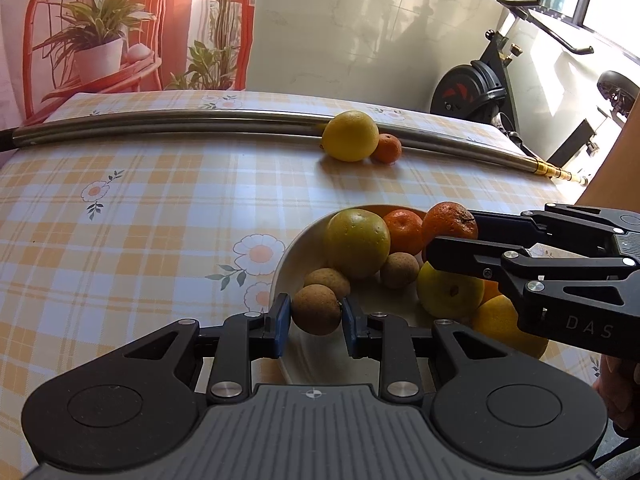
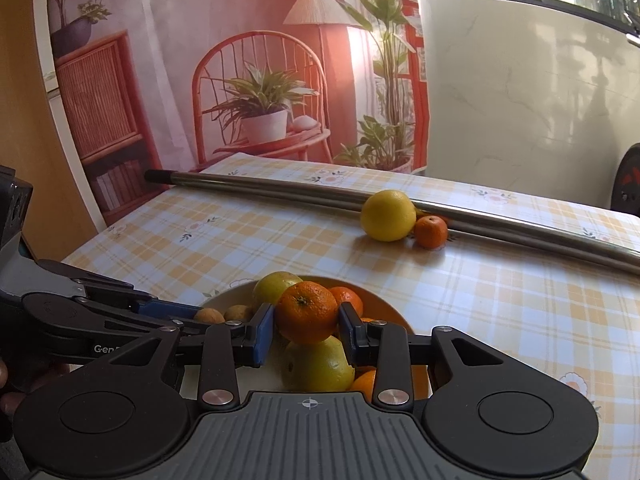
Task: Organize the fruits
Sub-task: 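Release the kiwi onto the plate with the left tool while the right tool releases the tangerine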
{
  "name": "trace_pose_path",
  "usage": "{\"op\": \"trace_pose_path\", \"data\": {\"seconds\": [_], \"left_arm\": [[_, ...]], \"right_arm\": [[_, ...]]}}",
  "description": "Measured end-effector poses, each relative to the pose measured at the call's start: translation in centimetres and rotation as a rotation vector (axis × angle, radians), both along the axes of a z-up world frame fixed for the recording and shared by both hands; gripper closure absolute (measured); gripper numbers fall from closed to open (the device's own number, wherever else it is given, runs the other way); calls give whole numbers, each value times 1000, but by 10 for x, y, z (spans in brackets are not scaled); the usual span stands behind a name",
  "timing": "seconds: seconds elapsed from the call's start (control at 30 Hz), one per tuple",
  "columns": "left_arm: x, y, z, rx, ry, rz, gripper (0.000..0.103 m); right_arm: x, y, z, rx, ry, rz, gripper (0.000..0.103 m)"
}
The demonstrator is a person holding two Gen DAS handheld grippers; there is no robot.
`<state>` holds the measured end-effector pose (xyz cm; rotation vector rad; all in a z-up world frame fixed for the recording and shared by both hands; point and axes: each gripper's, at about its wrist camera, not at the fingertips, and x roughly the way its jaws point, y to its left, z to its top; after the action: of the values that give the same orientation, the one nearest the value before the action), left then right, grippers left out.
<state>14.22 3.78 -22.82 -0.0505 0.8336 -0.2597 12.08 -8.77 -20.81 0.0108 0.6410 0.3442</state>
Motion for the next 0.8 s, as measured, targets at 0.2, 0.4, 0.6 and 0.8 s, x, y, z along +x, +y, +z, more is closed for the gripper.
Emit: {"op": "trace_pose_path", "data": {"seconds": [0.2, 0.4, 0.6, 0.8], "left_arm": [[-2, 2, 0, -20, -11, 11, 74], [-2, 3, -1, -35, -14, 13, 74], [-2, 2, -5, -32, -9, 9, 74], [-3, 0, -5, -28, -12, 10, 74]], "right_arm": [[6, 21, 1, -86, -33, 76, 71], [10, 28, -6, -103, -14, 83, 71], [10, 26, -10, -96, -1, 69, 71], [9, 26, -12, -98, -1, 62, 71]]}}
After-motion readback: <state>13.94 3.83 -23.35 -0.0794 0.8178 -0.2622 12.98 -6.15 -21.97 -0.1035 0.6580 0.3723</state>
